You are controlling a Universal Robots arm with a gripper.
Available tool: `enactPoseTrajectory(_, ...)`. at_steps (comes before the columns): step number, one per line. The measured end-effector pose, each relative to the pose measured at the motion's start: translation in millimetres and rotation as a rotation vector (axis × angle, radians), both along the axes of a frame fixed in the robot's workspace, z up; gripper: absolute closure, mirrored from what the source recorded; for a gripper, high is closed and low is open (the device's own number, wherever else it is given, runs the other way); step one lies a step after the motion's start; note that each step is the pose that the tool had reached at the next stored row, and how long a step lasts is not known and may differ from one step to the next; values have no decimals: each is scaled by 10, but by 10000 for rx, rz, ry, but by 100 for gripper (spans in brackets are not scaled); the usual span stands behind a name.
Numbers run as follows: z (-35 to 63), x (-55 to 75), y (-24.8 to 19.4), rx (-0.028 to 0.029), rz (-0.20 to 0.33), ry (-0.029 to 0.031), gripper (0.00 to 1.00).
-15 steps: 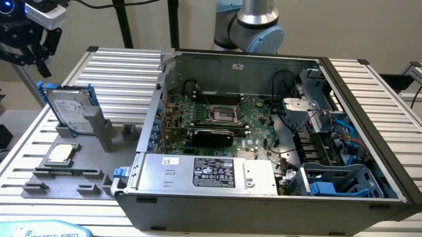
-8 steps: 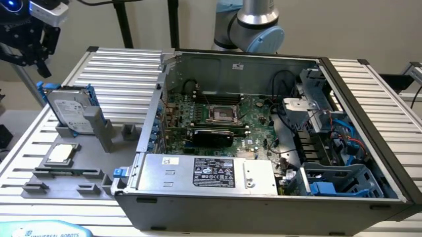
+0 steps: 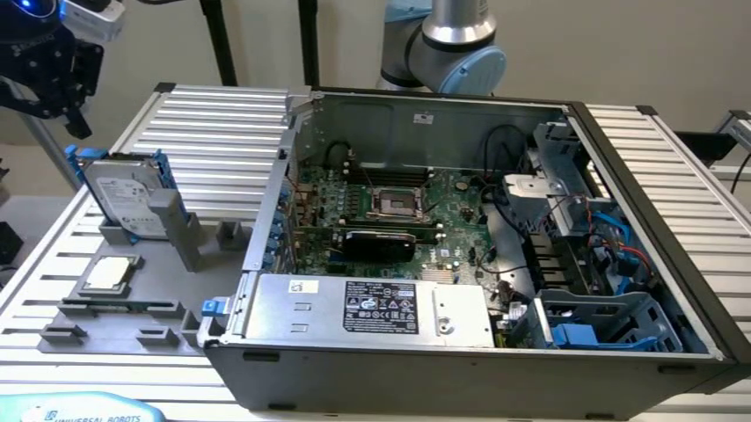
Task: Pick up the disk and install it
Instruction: 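Pick up the disk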
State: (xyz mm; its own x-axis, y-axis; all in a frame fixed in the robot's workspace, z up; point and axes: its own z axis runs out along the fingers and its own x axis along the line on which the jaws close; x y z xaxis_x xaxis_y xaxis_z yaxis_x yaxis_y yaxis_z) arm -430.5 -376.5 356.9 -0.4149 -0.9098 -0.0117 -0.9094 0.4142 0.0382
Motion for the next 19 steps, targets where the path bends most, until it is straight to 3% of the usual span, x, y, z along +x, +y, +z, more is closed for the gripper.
enactPoseTrajectory(19, -15, 0, 0, 0, 3452, -206, 89)
